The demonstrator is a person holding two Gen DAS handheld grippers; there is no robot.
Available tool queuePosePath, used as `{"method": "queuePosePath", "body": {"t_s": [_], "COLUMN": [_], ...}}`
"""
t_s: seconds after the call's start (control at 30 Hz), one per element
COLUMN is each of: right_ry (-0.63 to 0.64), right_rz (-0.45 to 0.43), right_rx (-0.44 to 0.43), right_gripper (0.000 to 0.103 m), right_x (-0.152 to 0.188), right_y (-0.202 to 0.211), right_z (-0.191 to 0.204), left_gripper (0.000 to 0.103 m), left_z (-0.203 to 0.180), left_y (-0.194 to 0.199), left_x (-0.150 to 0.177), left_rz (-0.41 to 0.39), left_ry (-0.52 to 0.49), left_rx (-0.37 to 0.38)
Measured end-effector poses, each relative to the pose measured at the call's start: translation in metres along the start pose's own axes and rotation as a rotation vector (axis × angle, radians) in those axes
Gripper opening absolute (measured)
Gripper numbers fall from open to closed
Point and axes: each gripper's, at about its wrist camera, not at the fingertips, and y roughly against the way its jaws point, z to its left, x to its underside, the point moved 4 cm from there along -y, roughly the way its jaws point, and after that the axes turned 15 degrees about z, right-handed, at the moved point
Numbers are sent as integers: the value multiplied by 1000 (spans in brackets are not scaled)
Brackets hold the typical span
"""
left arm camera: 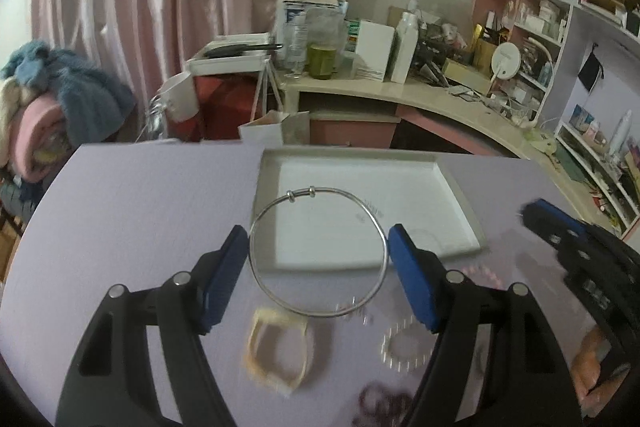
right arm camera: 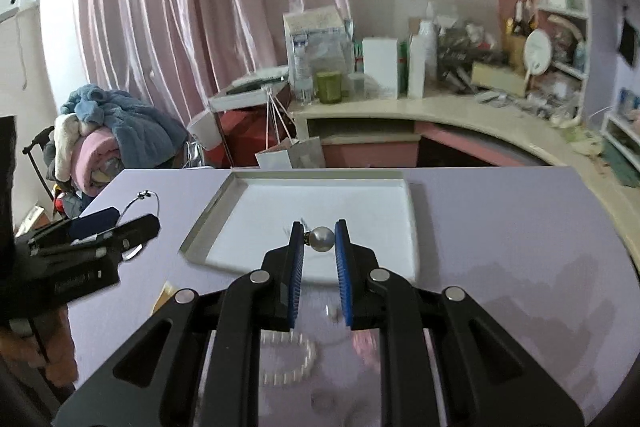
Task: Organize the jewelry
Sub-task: 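Carry the pearl earring and silver bangle into the gray tray and open both tools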
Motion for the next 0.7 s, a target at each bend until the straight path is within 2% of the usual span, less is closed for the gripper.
{"method": "queuePosePath", "body": {"t_s": [0.13,0.3,0.5,0.53,0.6,0.7], "right_ry": [-25,-74,-101,-99,-93,-73], "right_rz": [112,231,272,273,261,222], "right_rx": [-11,-5,14,15,12,21], "right_gripper": [16,16,18,21,50,53], "right_x": [-36,-56,-60,-61,-60,-60], "right_y": [-61,-125,-155,-156,-151,-142], "right_z": [-11,-30,-40,-41,-43,-47], "left_gripper": [72,72,72,72,72,72], "left_z": [-7,2,8,9,9,8], "left_y": [-47,-97,-125,-128,-131,-134], "left_x": [-36,-67,-73,-74,-73,-72], "left_rz": [70,121,145,147,152,153], "left_ry": [-14,33,40,40,43,43], "left_rx": [18,17,3,2,7,10]}}
